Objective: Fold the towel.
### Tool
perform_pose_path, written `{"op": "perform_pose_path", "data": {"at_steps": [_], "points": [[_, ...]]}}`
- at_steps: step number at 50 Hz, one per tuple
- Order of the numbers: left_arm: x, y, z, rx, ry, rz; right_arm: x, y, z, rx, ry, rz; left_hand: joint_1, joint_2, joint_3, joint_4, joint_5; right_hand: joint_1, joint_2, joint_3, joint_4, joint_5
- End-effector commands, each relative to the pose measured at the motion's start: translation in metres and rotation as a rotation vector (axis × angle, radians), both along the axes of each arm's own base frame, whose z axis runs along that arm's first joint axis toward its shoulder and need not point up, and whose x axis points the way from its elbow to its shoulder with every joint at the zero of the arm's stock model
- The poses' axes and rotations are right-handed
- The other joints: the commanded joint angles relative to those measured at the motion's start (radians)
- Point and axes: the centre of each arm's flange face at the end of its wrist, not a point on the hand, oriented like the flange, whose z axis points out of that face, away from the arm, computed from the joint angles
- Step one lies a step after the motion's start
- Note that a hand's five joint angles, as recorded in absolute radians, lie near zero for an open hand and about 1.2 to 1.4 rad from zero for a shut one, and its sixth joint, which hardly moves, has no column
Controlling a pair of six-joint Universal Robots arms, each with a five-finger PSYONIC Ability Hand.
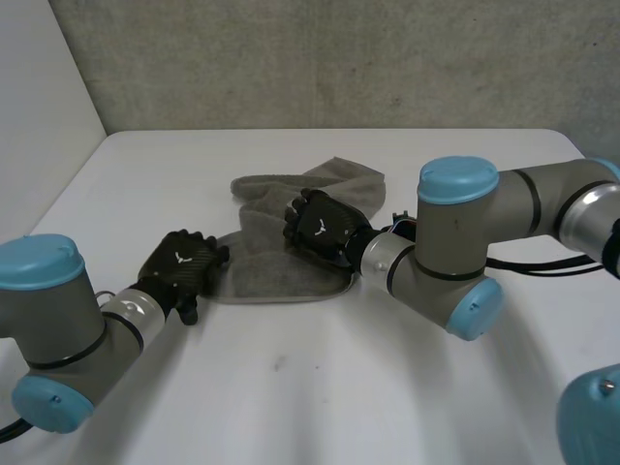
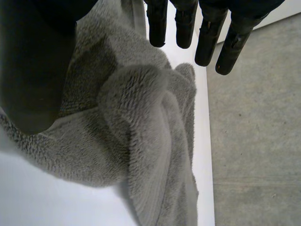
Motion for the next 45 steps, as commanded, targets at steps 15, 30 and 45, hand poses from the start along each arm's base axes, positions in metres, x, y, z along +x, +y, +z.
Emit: {"op": "perform_pose_path", "data": {"at_steps": [15,30,45], "points": [[-0.007,-0.028,-0.005,-0.116,0.02,-0.003,0.009,-0.031,-0.017,-0.058,-0.003,-0.104,0.293,0.292,0.292,0.293,0.292,0.334,0.311,0.319,0.309,0.33],[-0.015,-0.02,-0.01,-0.088,0.038,-0.091,0.013,-0.042,-0.01,-0.098,-0.031,-0.115,0.366,0.365,0.365,0.366,0.365,0.548,0.525,0.533,0.523,0.545],[-0.021,-0.027,-0.012,-0.107,0.048,-0.12,0.004,-0.05,-0.001,-0.089,-0.042,-0.145,0.991,0.991,0.991,0.991,0.991,1.164,1.14,1.149,1.139,1.16]]}}
